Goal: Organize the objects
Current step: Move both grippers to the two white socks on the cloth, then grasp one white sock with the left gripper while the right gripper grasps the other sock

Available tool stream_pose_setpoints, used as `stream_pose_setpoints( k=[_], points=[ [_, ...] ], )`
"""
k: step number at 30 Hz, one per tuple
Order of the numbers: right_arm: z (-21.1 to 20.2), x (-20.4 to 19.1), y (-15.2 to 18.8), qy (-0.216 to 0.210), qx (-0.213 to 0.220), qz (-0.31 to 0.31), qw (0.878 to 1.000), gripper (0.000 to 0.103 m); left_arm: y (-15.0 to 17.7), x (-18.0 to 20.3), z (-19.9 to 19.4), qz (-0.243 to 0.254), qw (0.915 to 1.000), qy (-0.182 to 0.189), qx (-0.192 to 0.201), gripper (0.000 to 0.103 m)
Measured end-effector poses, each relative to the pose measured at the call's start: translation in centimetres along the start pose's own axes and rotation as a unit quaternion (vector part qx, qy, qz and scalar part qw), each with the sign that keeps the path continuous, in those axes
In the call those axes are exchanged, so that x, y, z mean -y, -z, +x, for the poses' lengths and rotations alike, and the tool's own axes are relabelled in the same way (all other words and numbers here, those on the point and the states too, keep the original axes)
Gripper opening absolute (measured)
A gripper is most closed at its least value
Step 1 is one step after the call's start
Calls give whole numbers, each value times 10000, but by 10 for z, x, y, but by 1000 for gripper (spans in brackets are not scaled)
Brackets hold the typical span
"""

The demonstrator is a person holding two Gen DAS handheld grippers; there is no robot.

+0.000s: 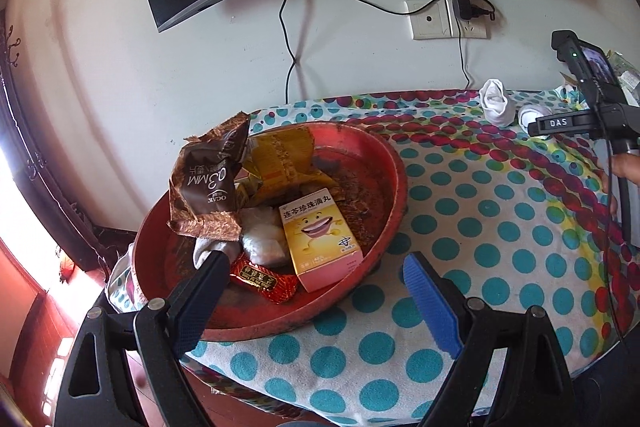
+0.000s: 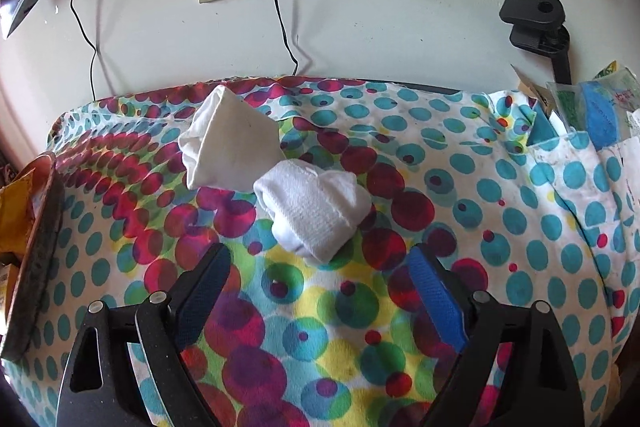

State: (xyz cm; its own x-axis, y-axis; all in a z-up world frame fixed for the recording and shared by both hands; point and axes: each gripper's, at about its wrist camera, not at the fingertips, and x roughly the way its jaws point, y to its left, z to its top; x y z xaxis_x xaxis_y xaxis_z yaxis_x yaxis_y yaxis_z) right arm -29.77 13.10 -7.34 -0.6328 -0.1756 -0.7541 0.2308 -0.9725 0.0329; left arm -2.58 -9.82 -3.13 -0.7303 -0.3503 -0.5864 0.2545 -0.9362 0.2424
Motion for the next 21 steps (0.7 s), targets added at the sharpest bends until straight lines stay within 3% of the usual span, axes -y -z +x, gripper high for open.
stream_pose_setpoints(
  k=[6,12,14,18,21],
  points=[
    [15,-1,-9,-162,-120,-36,9998,82,-33,26,11,-94,9982,593,74,91],
    [21,11,-9,-206,-259,266,9991,81,-120,81,33,-37,9914,1150,617,91],
    [20,12,-8,-207,-239,306,9990,81,-147,105,51,42,9884,1384,618,91],
    [21,14,-8,-223,-226,340,9989,81,-176,155,100,160,9821,1870,146,91],
    [22,14,-8,-228,-229,340,9989,81,-181,181,136,239,9822,1852,-196,91]
  ],
)
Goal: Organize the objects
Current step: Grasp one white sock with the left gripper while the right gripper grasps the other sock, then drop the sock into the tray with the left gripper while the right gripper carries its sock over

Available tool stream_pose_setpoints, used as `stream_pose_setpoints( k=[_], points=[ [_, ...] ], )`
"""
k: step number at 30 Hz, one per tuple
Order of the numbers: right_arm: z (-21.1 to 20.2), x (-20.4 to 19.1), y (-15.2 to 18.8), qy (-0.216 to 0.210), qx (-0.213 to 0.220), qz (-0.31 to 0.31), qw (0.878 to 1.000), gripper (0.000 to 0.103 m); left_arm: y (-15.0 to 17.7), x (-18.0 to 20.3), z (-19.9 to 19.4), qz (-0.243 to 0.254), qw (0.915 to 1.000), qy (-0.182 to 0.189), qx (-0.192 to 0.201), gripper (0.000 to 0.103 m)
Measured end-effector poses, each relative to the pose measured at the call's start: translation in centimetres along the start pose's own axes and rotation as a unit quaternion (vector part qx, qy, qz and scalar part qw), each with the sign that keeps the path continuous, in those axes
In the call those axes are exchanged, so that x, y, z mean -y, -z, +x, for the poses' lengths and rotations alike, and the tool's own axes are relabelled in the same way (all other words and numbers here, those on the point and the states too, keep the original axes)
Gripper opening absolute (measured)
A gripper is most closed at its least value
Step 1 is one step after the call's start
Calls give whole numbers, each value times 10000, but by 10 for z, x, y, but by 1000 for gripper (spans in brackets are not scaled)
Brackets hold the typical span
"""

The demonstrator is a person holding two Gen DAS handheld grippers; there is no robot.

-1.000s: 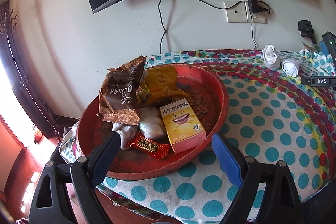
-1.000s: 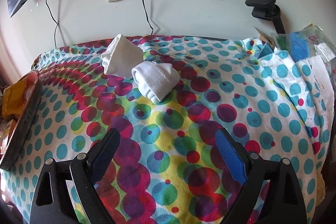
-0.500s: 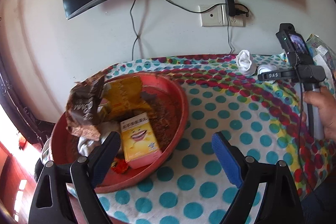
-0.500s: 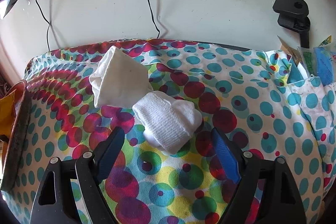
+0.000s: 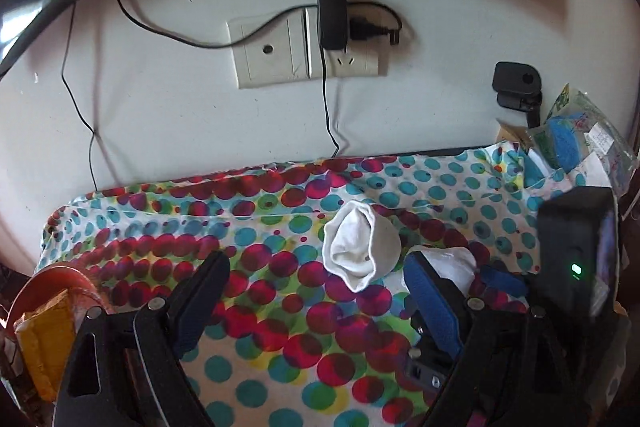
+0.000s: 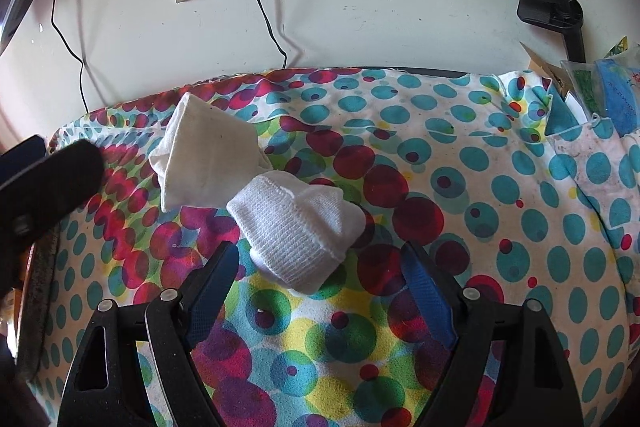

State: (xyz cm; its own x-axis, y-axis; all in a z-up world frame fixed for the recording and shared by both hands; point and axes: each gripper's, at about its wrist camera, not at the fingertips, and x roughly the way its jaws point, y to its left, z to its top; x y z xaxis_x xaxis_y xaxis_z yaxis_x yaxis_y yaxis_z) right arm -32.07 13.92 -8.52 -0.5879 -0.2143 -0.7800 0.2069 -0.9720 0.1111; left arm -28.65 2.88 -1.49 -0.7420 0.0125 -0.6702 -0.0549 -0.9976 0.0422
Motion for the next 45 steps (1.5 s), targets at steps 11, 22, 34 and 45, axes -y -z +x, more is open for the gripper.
stream_pose_setpoints(
  k=[11,22,34,45],
  points=[
    [1,-4,0,-11,-17,-19,10000,84,-10,1,65,-58,9960,491,-744,91],
    [1,-5,0,-1,-31,-35,10000,85,-8,17,67,279,9950,654,-707,26],
    [-5,9,1,1,127,317,9994,55,56,-19,-50,-41,9993,362,99,24],
    [-4,-11,1,288,97,-265,9992,35,137,-60,-130,-346,9989,15,305,24]
  ],
)
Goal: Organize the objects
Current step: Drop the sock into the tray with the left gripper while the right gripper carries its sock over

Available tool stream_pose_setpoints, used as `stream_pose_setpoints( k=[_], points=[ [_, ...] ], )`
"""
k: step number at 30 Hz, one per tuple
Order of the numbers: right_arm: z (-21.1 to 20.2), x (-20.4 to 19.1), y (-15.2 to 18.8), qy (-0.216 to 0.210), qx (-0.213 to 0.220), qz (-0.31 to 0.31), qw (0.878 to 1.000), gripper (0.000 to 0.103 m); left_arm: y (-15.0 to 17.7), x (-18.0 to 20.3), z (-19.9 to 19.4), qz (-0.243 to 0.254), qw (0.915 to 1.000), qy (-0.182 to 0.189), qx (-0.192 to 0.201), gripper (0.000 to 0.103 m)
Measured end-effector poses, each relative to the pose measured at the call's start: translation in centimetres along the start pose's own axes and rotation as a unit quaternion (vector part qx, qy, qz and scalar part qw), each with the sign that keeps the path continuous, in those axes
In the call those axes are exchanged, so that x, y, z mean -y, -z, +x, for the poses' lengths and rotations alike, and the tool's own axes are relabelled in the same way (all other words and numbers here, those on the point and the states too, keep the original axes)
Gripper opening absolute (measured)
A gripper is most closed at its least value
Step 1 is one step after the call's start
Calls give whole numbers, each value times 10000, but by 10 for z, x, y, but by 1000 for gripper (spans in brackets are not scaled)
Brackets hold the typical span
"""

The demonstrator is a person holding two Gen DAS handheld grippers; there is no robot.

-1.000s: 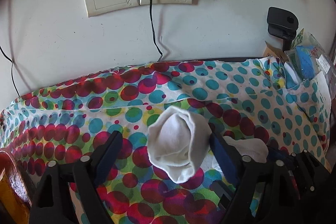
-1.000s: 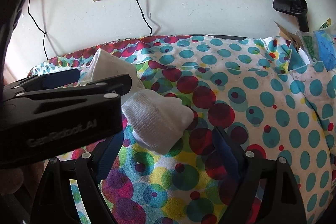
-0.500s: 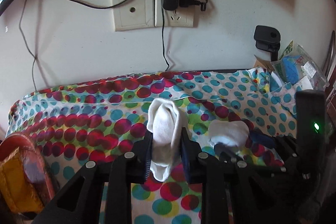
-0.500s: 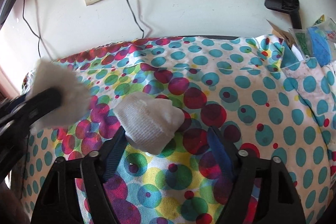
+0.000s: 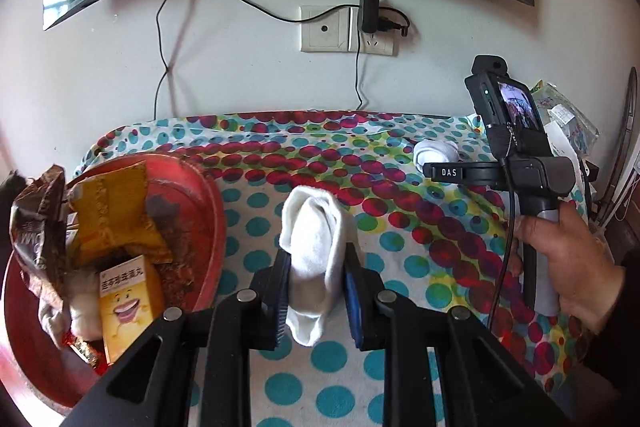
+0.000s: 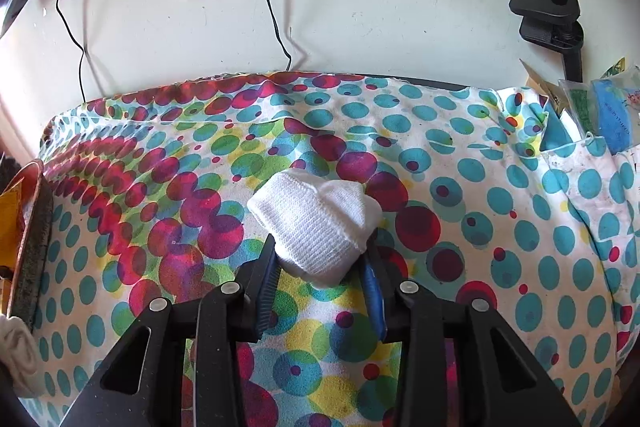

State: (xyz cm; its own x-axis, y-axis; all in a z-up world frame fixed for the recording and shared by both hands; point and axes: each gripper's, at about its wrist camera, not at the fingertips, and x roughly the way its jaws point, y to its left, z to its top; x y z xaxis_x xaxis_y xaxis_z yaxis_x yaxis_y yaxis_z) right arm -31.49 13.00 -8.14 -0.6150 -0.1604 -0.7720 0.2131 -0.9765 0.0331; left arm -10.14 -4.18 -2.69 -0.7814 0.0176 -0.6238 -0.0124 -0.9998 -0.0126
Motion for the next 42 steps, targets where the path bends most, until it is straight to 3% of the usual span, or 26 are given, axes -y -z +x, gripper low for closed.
stream_pose_setpoints(
  k=[9,20,33,42],
  points=[
    [-14,-22,3,567,401,-541,9961,35,21,-64,-63,-390,9974,-578,182,24],
    [-15,-19,3,479,408,-448,9970,35,59,-172,-96,-880,9808,-1740,-32,24],
    [-12,-14,2,380,324,-303,9983,35,48,-236,-59,-1013,9679,-2262,-423,24],
    [-11,-10,3,329,313,-216,9987,35,48,-237,-43,-1063,9638,-2396,-487,24]
  ],
)
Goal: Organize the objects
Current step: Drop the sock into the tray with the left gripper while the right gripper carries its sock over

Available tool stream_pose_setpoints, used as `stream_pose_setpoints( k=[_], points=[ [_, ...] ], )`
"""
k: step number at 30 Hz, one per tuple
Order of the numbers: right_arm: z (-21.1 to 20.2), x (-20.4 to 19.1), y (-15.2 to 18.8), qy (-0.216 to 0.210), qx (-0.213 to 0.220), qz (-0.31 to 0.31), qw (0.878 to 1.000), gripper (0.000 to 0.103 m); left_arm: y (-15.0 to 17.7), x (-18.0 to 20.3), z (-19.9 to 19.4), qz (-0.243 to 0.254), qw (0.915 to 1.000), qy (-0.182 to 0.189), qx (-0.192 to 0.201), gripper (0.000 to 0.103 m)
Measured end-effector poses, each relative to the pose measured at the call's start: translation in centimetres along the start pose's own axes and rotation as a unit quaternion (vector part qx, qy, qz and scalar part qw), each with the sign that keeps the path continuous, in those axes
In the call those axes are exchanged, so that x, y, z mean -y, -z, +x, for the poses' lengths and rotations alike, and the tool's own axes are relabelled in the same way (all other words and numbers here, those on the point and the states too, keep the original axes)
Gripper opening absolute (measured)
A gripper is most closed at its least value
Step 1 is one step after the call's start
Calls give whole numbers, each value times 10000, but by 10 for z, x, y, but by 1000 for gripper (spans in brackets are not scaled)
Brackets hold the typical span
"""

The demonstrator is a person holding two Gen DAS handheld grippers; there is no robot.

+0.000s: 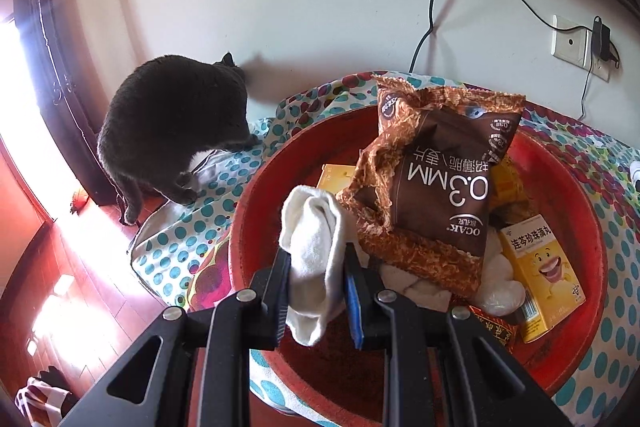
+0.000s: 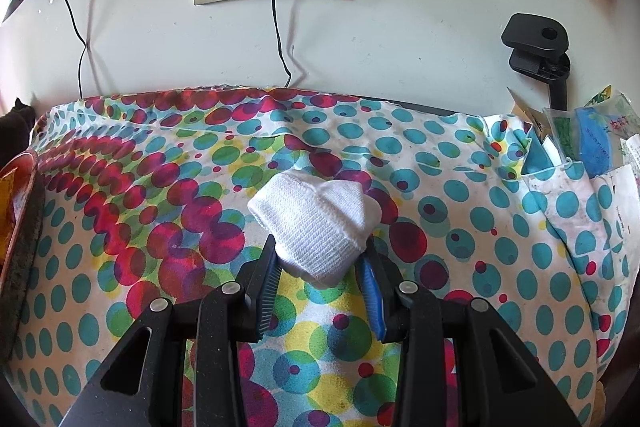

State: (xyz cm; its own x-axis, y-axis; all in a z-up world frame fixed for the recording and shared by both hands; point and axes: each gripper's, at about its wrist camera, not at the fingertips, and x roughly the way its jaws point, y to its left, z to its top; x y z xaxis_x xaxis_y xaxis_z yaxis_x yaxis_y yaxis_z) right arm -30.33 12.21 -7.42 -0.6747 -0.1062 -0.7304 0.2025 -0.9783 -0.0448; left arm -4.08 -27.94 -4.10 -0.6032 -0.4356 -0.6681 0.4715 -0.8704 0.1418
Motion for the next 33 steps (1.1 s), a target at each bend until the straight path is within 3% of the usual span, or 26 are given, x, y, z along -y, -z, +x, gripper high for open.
stream_pose_setpoints(
  k=[13,23,28,31,33],
  points=[
    [-2,-2,-2,28,13,-46,10000,35,1,5,16,-240,9994,-130,-211,24],
    [-2,-3,-2,62,52,-86,9999,35,2,8,20,-323,9992,-211,-141,24],
    [-11,-13,2,299,165,-396,9986,35,-2,10,25,-372,9990,-186,-154,24],
    [-27,-22,5,276,243,-461,9983,35,-4,10,29,-435,9987,-188,-211,33],
    [-42,-31,5,175,334,-508,9980,35,-3,10,28,-440,9985,-214,-249,51]
  ],
)
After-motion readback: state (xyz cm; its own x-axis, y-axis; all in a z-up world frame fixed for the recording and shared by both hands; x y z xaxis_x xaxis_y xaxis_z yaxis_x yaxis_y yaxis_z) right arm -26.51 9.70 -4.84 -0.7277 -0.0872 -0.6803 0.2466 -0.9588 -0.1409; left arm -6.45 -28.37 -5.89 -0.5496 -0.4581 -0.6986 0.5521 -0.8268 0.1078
